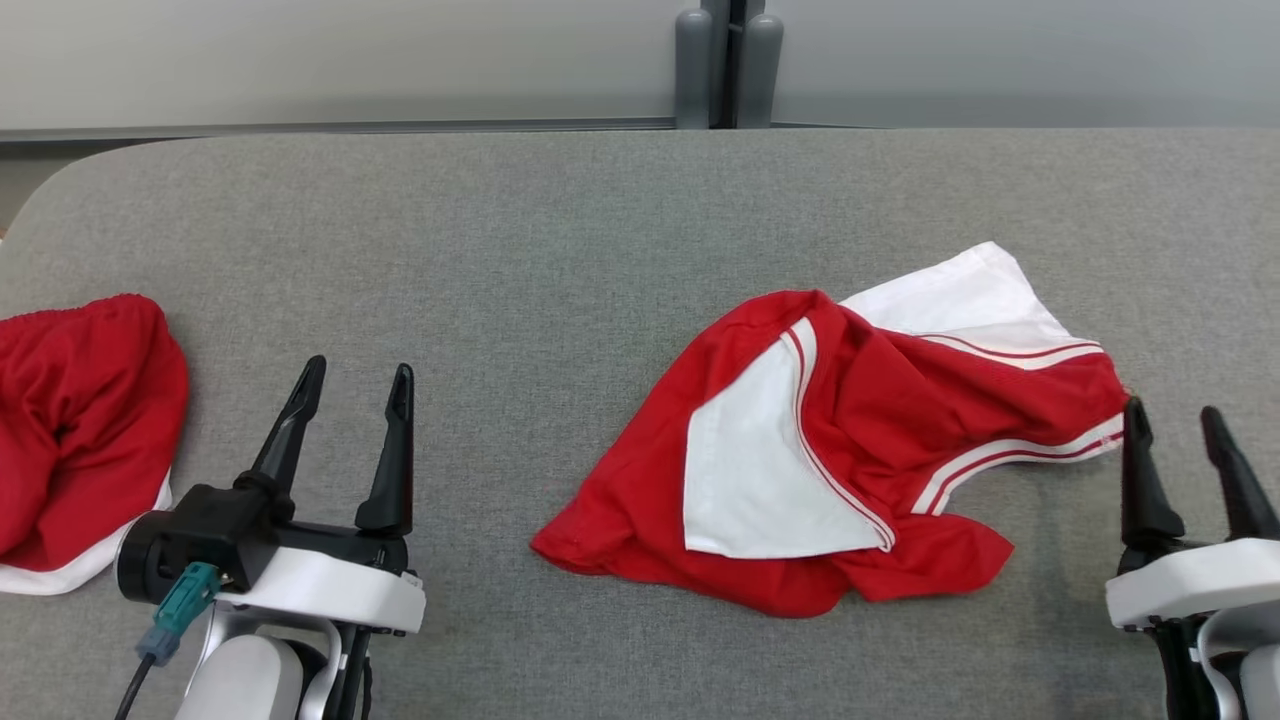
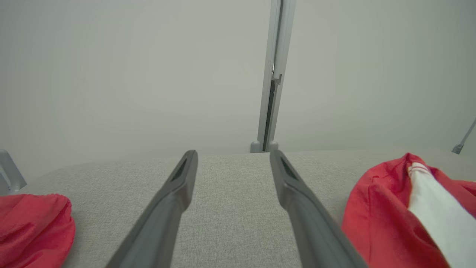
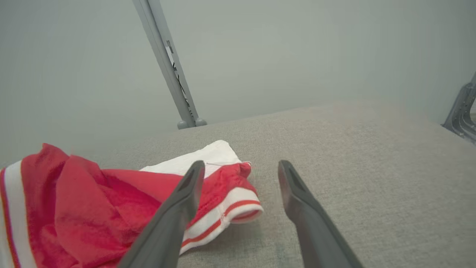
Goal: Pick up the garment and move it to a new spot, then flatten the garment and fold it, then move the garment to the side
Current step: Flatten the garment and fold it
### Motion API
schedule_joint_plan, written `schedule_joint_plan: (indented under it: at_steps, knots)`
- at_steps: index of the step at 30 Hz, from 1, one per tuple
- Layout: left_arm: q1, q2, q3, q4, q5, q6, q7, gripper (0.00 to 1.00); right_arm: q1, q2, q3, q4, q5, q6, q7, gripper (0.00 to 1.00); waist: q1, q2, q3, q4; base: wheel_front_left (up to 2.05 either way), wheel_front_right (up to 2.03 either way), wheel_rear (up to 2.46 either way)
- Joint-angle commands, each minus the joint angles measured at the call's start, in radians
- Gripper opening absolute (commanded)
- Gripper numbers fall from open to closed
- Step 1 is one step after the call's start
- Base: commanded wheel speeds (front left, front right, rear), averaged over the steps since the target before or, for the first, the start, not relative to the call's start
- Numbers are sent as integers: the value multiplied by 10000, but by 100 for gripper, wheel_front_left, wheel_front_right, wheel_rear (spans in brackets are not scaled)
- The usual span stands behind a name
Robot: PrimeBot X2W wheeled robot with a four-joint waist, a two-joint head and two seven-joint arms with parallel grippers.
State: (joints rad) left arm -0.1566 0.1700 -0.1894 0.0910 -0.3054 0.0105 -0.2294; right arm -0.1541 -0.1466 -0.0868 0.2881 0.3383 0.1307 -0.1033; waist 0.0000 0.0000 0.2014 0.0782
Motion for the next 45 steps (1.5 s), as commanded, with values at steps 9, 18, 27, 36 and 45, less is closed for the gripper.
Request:
schedule_joint_plan:
  at_steps: [9, 18, 27, 36, 45]
  knots:
    - [478, 259, 214, -15, -136, 242, 0, 100, 991, -199, -53, -2662, -1403, -1, -39, 100, 0, 0, -615, -268, 0, 0, 0]
    - [1153, 388, 108, -91, -249, 293, 275, 100, 2173, 43, 558, -3989, -1647, -1, 898, 100, 0, 0, -1374, -372, 0, 0, 0]
    - [1393, 473, 48, -255, -299, 405, 483, 100, 2576, 221, 539, -4344, -1534, -1, 1194, 100, 0, 0, -1549, -334, 0, 0, 0]
    - [1337, 486, -56, -367, -290, 440, 554, 100, 2438, 32, 948, -4305, -1531, -1, 1408, 100, 0, 0, -1485, -188, 0, 0, 0]
    - [829, 377, -262, -349, -265, 376, 488, 100, 2061, -917, 3766, -3388, -1369, -1, 2165, 100, 0, 0, -934, 185, 0, 0, 0]
